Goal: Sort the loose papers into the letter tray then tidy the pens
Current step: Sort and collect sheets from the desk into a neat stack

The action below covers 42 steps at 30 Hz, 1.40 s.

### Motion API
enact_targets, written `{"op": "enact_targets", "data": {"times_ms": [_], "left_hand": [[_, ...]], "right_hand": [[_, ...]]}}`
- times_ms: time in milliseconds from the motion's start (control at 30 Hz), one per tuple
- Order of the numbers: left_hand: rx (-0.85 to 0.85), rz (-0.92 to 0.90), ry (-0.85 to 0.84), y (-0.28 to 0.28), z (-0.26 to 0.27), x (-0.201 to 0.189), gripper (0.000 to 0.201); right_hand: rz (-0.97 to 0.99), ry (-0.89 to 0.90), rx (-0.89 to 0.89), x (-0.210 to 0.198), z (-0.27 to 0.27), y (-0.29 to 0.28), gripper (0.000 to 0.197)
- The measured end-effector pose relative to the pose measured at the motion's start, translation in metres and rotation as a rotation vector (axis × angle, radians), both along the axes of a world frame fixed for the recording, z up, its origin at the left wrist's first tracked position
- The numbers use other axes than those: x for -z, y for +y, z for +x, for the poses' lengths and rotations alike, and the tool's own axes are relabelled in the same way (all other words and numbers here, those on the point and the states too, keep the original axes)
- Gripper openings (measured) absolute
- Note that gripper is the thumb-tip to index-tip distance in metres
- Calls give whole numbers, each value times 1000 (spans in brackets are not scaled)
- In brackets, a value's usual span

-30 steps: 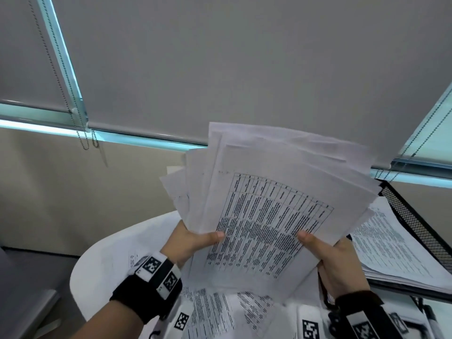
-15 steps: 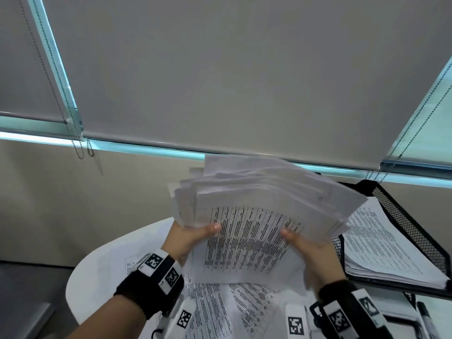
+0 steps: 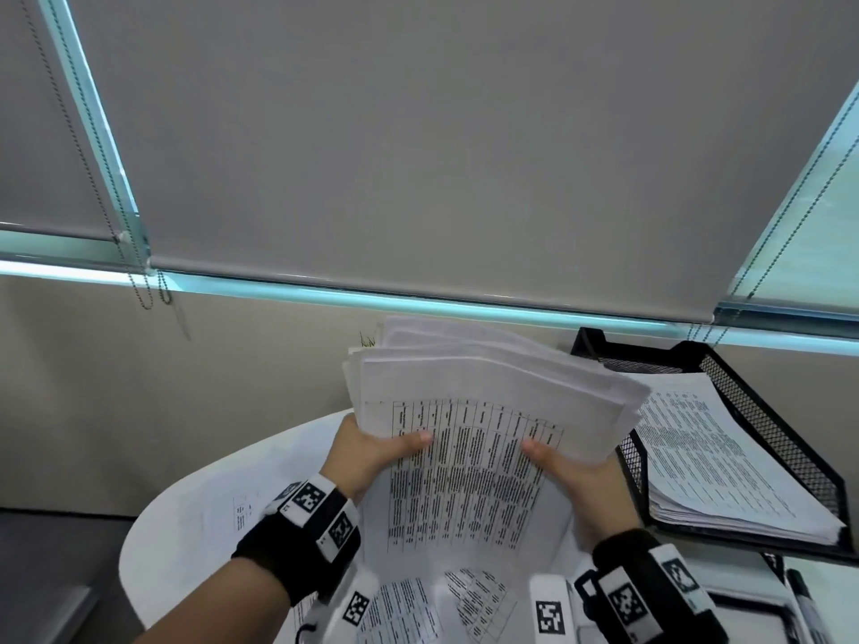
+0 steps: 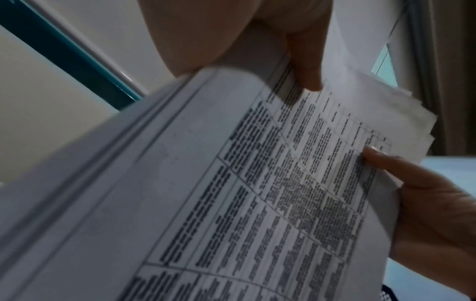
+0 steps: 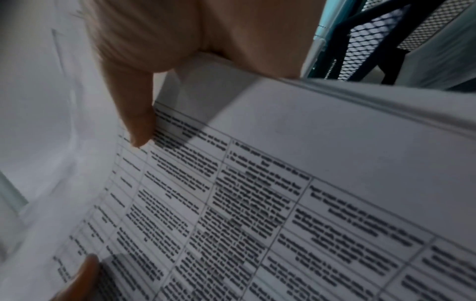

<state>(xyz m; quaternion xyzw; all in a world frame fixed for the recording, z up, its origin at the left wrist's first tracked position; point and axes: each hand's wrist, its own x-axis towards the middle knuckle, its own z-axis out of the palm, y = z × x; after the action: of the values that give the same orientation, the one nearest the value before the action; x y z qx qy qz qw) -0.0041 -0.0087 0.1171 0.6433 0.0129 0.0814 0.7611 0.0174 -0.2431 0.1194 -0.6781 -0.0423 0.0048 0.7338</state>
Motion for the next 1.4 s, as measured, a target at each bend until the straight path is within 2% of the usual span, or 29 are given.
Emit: {"op": "enact_targets", "data": {"times_ms": [133, 233, 267, 400, 567, 700, 833, 933, 1067, 1233, 1400], "left_hand": [[-10, -18, -44, 2, 4, -15, 48], [1, -26, -50, 8, 4, -14, 66], [21, -4, -37, 7, 3, -13, 66], [54, 68, 11, 0, -1, -10, 43], [-64, -2, 29, -8, -1, -15, 29], [-196, -51, -39, -13, -5, -17, 36], [-344, -122, -110, -21, -9, -22, 23], [-419, -116, -194, -26, -12, -33, 34], [-528, -96, -248, -34, -8, -52, 38], [-600, -85, -167, -36, 0, -59, 21], [-663, -46, -237, -30, 3, -62, 13]], "right_hand": [[-14, -66, 4, -19, 3, -5, 60], [47, -88, 11, -26, 0, -11, 56], [55, -84, 5, -24, -1, -12, 55], [27, -56, -21, -14, 1, -9, 70], [81, -73, -18, -17, 5, -5, 64], [83, -54, -39, -14, 1, -3, 61], [68, -19, -42, -11, -5, -1, 55], [72, -16, -45, -14, -5, 0, 45], [69, -31, -62, -18, -6, -3, 35], [65, -22, -77, -24, -6, -5, 28], [43, -11, -100, -30, -2, -7, 25]]}}
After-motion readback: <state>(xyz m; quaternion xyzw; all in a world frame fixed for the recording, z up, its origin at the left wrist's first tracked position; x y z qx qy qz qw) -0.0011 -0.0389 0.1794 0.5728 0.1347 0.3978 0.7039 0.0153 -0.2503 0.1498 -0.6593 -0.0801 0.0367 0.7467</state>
